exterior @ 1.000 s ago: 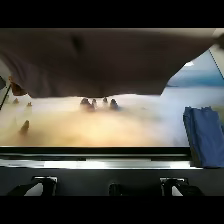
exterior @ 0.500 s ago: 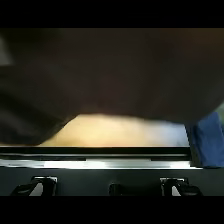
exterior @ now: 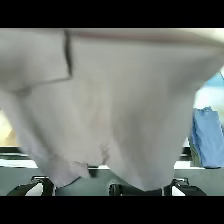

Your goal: Fold the shirts.

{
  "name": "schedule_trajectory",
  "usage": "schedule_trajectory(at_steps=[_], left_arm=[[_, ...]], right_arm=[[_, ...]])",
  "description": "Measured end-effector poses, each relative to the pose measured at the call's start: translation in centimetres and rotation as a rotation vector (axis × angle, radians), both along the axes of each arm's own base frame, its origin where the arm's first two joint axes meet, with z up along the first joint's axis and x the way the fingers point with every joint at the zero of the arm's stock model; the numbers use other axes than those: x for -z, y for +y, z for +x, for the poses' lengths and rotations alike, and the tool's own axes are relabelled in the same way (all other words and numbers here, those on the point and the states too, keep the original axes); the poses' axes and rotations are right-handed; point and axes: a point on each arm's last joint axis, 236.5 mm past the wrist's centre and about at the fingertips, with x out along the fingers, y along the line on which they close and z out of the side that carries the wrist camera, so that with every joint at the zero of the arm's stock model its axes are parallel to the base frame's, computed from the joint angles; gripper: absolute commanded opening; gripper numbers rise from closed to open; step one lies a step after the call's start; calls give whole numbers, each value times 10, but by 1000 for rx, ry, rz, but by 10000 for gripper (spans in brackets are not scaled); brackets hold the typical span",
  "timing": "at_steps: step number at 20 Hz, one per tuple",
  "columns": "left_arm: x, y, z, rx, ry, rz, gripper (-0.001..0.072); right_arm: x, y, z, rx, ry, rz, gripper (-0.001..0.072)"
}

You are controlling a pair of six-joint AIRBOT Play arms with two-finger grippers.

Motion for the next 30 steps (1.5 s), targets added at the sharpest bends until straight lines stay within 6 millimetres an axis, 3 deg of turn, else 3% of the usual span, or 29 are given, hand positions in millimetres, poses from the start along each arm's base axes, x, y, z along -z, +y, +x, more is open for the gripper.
schedule_trajectory(at_steps=[3, 5, 8, 11, 14, 16, 18, 21, 23, 30], left_arm=[[152, 10, 53, 29, 391, -43, 27], [242, 11, 65, 54, 603, -69, 27], [322, 4, 83, 91, 732, -101, 27], [353, -4, 116, 85, 677, -147, 27], [349, -1, 153, 39, 539, -186, 27], [338, 9, 169, 11, 470, -192, 27], [332, 21, 173, -7, 452, -192, 28], [348, 24, 152, 20, 564, -195, 28], [366, 20, 126, 79, 690, -176, 28], [410, 15, 40, 170, 1061, -151, 28]], right_arm=[[112, 2, 52, 5, 282, 68, 45], [176, 4, 77, 20, 410, 110, 46], [245, 11, 115, 23, 462, 168, 47], [272, 19, 160, 25, 356, 230, 47], [267, 21, 199, 42, 200, 276, 47], [260, 20, 209, 46, 147, 282, 47], [260, 19, 204, 39, 166, 267, 47], [286, 23, 170, 22, 346, 252, 47], [307, 26, 145, 4, 482, 248, 47], [350, 45, 78, -37, 796, 306, 47]])
